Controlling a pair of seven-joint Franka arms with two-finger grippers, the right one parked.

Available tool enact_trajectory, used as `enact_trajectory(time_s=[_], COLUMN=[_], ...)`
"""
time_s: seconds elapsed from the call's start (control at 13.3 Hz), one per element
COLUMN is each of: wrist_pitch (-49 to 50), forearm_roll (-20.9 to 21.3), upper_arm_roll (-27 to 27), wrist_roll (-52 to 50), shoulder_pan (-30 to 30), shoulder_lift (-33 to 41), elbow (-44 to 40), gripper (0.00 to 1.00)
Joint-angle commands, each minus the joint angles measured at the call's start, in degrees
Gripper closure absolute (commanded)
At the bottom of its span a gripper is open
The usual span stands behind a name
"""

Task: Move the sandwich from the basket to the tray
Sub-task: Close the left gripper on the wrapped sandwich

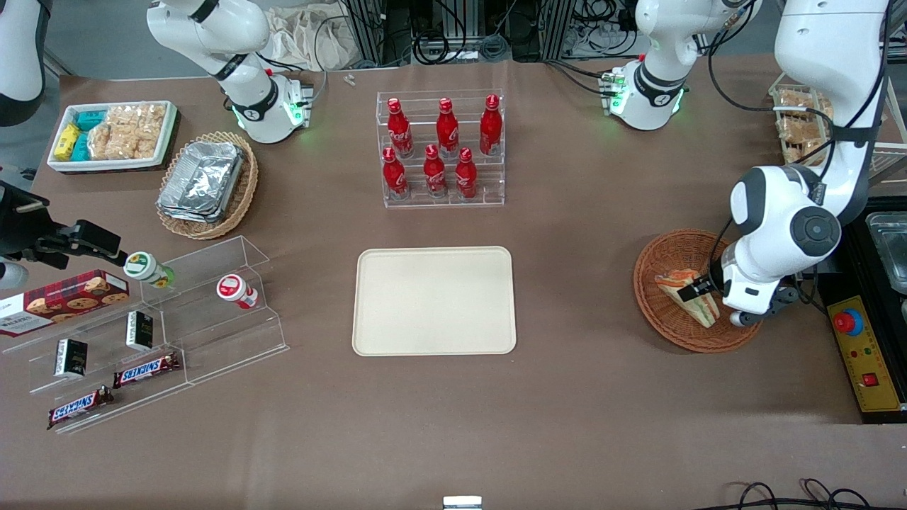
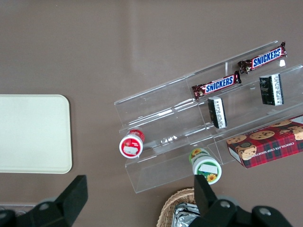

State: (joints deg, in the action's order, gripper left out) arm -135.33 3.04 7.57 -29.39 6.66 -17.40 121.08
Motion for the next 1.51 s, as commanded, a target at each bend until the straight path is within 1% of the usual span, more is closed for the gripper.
enact_trajectory(time_s=[0.0, 0.15, 0.23, 0.45, 0.53, 0.6, 0.68, 0.75, 0.83, 1.05, 1.13, 1.28, 1.43], wrist_pitch=[-2.30, -3.01, -3.01, -2.83, -2.40, -2.04, -1.26, 1.01, 5.91, 26.89, 32.62, 40.81, 46.97], forearm_roll=[0.47, 0.82, 0.82, 0.91, 0.91, 0.91, 0.91, 0.91, 0.91, 0.65, 0.65, 0.04, -0.32], upper_arm_roll=[0.25, 0.25, 0.25, 0.34, 0.34, 0.43, 0.43, 0.52, 0.69, 1.22, 2.18, 2.89, 3.94], wrist_roll=[-2.25, -2.25, -2.34, -5.14, -5.93, -6.64, -7.16, -8.21, -8.49, -8.58, -8.40, -7.88, -6.74], shoulder_pan=[0.20, 0.20, 0.20, 0.11, 0.11, 0.11, -0.06, -0.24, -0.24, -0.77, -1.03, -1.03, -1.03], shoulder_lift=[-2.01, -3.34, -3.34, -3.17, -2.73, -2.12, -1.59, -0.54, 0.69, 2.89, 3.07, 3.25, 3.08], elbow=[0.12, 0.12, 0.03, -0.93, -1.11, -1.11, -1.46, -2.68, -4.78, -17.32, -21.98, -30.60, -36.77], gripper=[0.00, 0.02, 0.08, 0.48, 0.67, 0.91, 1.00, 1.00, 1.00, 1.00, 1.00, 1.00, 1.00])
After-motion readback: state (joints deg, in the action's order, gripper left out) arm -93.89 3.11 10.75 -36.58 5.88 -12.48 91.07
